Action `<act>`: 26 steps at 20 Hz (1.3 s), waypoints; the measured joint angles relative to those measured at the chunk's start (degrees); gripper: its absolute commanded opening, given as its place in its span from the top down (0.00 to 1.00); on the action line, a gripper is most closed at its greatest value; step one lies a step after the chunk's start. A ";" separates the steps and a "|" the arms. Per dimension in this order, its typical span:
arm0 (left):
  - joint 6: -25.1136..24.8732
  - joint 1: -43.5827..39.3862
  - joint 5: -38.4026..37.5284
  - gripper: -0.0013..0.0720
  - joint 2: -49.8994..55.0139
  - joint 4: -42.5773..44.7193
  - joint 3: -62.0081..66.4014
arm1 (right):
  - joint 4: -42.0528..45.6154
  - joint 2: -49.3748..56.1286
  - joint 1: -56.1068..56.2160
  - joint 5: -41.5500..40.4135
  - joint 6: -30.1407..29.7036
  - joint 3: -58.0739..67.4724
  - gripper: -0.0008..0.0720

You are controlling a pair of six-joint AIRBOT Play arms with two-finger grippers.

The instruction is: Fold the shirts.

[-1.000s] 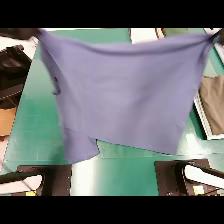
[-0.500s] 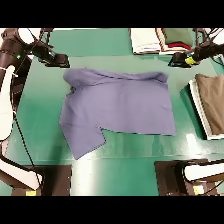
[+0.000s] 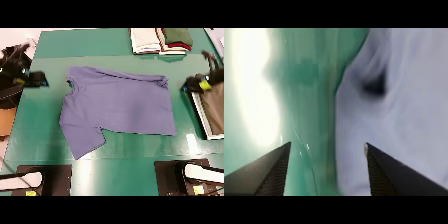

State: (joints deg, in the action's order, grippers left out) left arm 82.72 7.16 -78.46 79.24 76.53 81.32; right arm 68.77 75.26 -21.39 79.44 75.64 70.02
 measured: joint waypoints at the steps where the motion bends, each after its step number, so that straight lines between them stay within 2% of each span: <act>1: -0.31 1.07 1.03 0.23 -3.13 -0.11 -5.99 | -0.02 -2.08 -2.54 0.04 -0.37 -4.92 0.25; 5: -0.90 3.43 4.92 0.23 -10.95 -0.90 -24.11 | -0.17 -6.86 -11.30 0.04 -1.51 -21.16 0.28; 9: -1.11 4.09 7.87 0.23 -13.27 -3.10 -32.00 | -2.21 -8.26 -13.90 -0.70 -3.08 -31.15 0.32; 10: -1.14 4.20 8.57 0.23 -13.53 -3.58 -32.85 | -3.52 -8.46 -13.77 -0.90 -3.43 -32.76 0.39; 12: -1.20 4.26 9.20 0.23 -13.84 -4.44 -33.90 | -5.84 -8.63 -12.04 -1.68 -3.82 -34.95 0.44; 13: -1.25 4.26 9.51 0.23 -13.90 -4.74 -34.21 | -6.32 -8.72 -10.88 -2.25 -3.96 -35.47 0.66; 15: -1.31 4.33 9.75 0.23 -14.01 -5.03 -34.64 | -6.51 -8.72 -8.07 -3.76 -4.22 -36.52 0.96; 20: -2.64 4.33 10.95 0.23 -14.08 -8.31 -36.02 | -7.19 -8.81 -2.43 -4.59 -4.33 -37.20 0.96; 26: -4.87 4.39 15.76 0.23 -12.90 -15.30 -42.07 | -7.37 -8.81 1.29 -4.83 -4.31 -37.35 0.96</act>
State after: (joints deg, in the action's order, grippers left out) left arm 77.84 11.55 -62.70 66.35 61.23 39.24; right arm 61.41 66.46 -20.10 74.61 71.33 32.67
